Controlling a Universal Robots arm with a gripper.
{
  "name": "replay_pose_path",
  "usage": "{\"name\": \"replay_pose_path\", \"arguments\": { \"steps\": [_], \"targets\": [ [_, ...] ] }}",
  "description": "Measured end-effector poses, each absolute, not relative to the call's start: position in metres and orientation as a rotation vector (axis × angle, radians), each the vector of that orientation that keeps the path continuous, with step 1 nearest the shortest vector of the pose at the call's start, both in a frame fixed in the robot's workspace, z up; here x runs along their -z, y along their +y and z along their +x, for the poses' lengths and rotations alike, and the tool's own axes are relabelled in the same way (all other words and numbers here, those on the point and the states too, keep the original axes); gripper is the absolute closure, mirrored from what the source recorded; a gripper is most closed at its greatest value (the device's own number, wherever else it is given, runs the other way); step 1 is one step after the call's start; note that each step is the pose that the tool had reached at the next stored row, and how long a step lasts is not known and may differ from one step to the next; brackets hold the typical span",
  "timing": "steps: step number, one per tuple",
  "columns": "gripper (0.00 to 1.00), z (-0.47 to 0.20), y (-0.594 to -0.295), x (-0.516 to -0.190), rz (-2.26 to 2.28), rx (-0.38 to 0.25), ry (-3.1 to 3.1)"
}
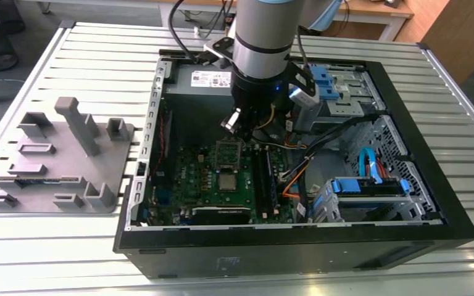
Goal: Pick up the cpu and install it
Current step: 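Close the cpu cover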
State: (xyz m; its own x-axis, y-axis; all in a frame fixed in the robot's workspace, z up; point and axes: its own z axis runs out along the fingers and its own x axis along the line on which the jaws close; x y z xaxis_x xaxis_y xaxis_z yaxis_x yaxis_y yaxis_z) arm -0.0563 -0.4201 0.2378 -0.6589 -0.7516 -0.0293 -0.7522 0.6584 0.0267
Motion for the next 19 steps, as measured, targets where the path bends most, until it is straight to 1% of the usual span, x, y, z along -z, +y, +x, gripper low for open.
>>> {"name": "replay_pose_path", "arguments": {
  "steps": [19],
  "targets": [
    [0.89,-0.0575,-0.4204,-0.2407,-1.385,-0.057,2.803]
  ]
}}
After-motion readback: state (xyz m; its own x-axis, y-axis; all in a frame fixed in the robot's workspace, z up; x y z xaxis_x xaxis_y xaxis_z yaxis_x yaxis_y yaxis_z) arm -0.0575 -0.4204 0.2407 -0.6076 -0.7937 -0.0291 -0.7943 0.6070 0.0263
